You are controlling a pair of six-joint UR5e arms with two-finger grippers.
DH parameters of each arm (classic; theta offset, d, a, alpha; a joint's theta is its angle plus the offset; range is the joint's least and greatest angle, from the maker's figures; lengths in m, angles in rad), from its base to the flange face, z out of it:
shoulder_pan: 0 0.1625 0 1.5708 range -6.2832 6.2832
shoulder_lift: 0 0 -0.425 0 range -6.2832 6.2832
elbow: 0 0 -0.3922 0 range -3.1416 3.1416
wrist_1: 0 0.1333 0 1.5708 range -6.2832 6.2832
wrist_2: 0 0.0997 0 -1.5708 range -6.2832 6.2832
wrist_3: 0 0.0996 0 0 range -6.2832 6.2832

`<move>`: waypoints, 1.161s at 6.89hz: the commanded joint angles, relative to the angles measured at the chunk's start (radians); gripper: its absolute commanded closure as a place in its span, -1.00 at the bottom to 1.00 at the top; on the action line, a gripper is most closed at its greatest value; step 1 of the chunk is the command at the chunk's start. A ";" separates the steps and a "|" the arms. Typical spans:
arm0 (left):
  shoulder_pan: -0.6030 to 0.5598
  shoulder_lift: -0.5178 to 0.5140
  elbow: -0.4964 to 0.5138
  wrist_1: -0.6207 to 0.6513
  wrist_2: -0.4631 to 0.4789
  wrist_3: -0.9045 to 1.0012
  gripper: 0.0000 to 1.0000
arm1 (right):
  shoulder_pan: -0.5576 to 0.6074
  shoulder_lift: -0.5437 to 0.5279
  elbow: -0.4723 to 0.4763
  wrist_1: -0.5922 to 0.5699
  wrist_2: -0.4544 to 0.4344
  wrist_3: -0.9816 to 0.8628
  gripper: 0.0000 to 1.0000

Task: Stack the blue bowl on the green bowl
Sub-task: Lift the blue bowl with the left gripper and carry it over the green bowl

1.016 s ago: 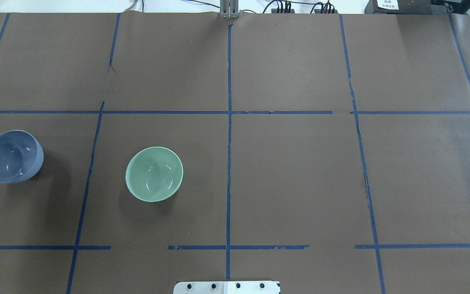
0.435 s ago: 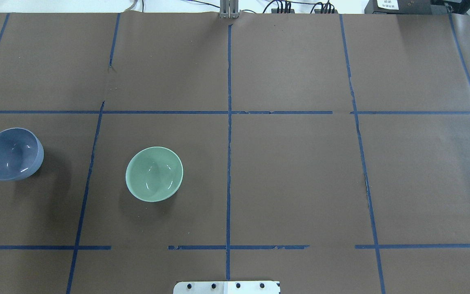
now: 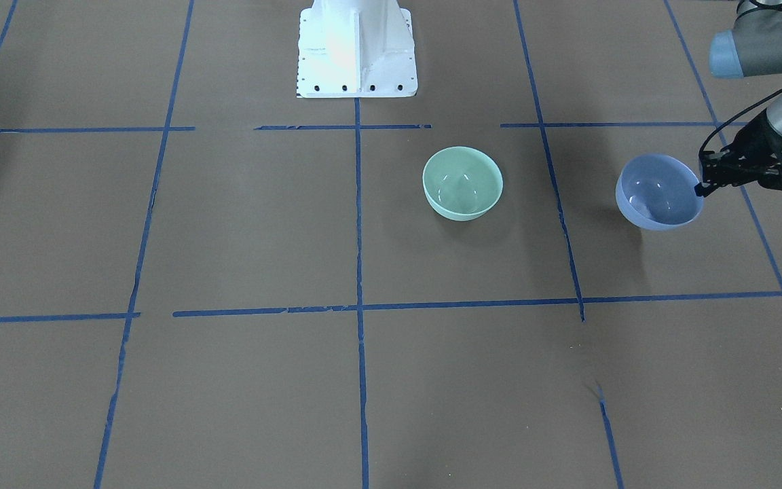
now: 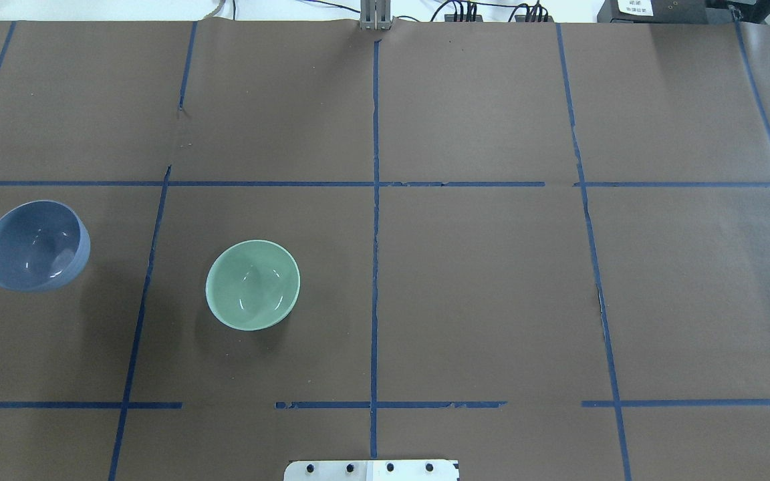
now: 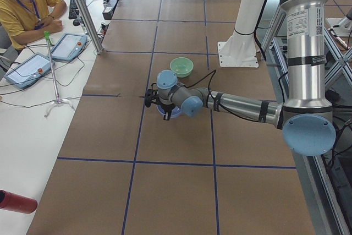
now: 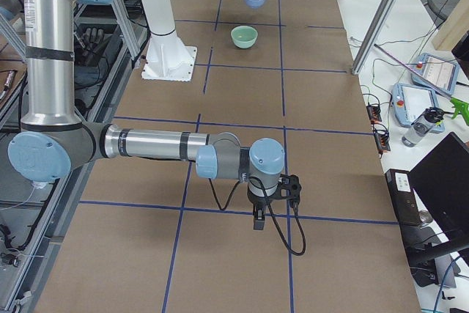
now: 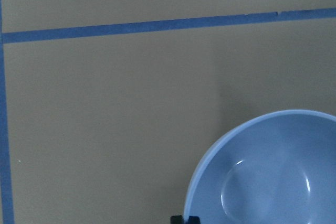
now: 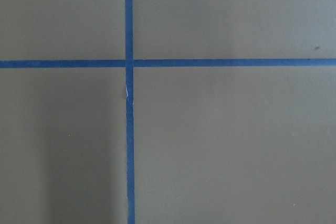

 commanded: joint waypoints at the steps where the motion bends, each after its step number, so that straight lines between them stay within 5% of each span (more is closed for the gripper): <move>1: 0.014 -0.106 -0.154 0.114 0.002 -0.256 1.00 | 0.000 0.000 0.000 0.001 0.001 0.000 -1.00; 4: 0.324 -0.241 -0.216 0.122 0.183 -0.639 1.00 | 0.000 0.000 0.000 0.001 0.000 0.000 -1.00; 8: 0.481 -0.312 -0.209 0.229 0.329 -0.772 1.00 | 0.000 0.000 0.000 0.001 0.000 0.000 -1.00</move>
